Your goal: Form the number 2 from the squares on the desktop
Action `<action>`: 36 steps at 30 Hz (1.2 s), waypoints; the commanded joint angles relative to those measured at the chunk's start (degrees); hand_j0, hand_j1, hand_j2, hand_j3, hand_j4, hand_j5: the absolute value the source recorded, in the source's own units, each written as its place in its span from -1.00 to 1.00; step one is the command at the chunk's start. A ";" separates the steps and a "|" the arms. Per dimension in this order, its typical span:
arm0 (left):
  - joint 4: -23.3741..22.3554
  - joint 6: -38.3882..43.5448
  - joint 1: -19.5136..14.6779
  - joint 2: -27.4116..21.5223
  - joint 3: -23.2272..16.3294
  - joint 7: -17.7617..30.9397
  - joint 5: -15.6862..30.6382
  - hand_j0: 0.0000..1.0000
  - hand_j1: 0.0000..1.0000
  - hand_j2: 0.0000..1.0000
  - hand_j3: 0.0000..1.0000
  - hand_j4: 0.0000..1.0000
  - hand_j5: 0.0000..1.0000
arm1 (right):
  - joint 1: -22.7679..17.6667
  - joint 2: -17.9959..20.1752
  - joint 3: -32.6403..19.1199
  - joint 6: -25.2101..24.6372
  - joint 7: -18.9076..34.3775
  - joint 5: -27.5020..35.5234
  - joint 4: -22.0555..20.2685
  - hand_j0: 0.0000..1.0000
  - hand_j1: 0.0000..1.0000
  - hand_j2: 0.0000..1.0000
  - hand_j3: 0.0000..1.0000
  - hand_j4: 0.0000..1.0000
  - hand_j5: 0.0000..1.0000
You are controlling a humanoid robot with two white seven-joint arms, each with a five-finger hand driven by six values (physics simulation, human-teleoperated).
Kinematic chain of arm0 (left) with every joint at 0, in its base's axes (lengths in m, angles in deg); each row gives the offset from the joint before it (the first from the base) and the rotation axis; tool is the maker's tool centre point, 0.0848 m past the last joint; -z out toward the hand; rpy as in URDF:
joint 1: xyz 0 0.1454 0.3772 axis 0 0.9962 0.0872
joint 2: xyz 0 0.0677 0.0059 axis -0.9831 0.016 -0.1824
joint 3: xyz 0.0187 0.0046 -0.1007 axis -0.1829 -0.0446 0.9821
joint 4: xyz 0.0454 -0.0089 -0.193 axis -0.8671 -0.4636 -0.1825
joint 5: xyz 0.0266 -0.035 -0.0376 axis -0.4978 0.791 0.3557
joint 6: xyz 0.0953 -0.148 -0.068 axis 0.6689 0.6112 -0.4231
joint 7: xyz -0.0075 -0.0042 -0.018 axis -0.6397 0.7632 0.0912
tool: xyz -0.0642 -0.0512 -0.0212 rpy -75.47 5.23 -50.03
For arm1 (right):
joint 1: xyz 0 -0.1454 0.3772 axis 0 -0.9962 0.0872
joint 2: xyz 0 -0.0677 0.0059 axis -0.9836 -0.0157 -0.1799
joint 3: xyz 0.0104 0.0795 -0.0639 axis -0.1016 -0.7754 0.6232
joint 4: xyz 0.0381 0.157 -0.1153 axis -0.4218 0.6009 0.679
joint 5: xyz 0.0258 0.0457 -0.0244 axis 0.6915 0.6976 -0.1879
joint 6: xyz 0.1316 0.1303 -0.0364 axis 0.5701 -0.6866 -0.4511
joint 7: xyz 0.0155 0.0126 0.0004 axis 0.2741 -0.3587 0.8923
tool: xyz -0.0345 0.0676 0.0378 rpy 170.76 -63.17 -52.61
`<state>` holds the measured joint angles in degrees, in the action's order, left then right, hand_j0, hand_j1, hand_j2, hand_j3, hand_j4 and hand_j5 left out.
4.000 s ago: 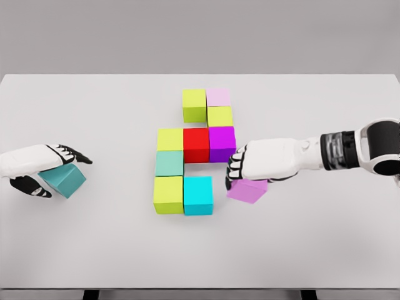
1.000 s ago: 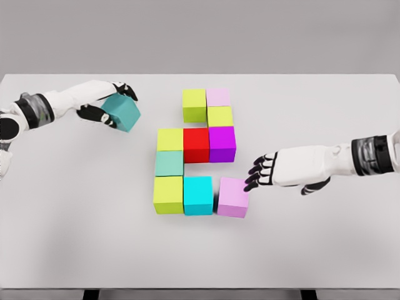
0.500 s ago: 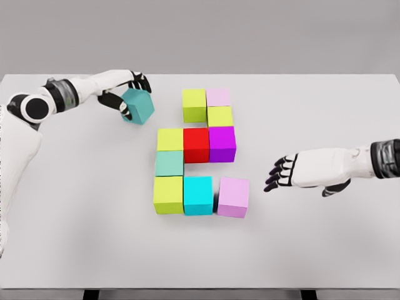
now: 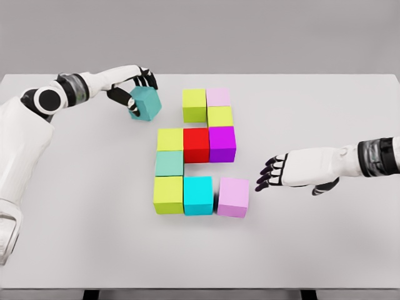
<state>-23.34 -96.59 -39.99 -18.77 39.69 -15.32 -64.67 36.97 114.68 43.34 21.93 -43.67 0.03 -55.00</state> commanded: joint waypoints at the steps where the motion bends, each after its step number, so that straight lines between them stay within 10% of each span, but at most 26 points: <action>1: -0.14 1.69 0.00 0.24 0.39 -0.01 0.38 -0.20 -0.20 -0.20 -0.20 -0.20 -0.20 | 0.00 -0.37 -0.03 -0.13 -0.02 0.19 0.01 1.00 1.00 1.00 1.00 1.00 1.00; 11: -0.23 9.52 -0.79 1.29 0.66 -0.01 0.47 -0.13 -0.13 -0.13 -0.13 -0.13 -0.13 | 0.53 -1.87 -0.12 -0.13 -0.02 0.19 0.01 1.00 1.00 1.00 1.00 1.00 1.00; 15: -0.05 10.22 -0.88 1.29 0.66 -0.01 0.47 0.62 0.62 0.62 0.62 0.62 0.62 | 0.61 -2.74 -0.20 -0.13 -0.02 0.19 0.01 1.00 1.00 1.00 1.00 1.00 1.00; 20: 0.56 10.75 -0.88 1.29 0.83 -0.01 0.47 0.99 0.99 0.99 0.99 0.99 0.99 | 0.97 -3.98 -0.56 -0.13 -0.02 0.19 0.53 1.00 1.00 1.00 1.00 1.00 1.00; 36: 1.00 7.33 -0.79 -3.36 0.83 -0.01 2.22 1.00 1.00 1.00 1.00 1.00 1.00 | 1.06 -1.43 -0.56 -0.13 -0.02 0.19 1.41 1.00 1.00 1.00 1.00 1.00 1.00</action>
<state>-22.42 -87.84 -40.78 -20.55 40.42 -15.30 -63.54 37.94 112.07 42.78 21.94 -43.67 0.00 -53.57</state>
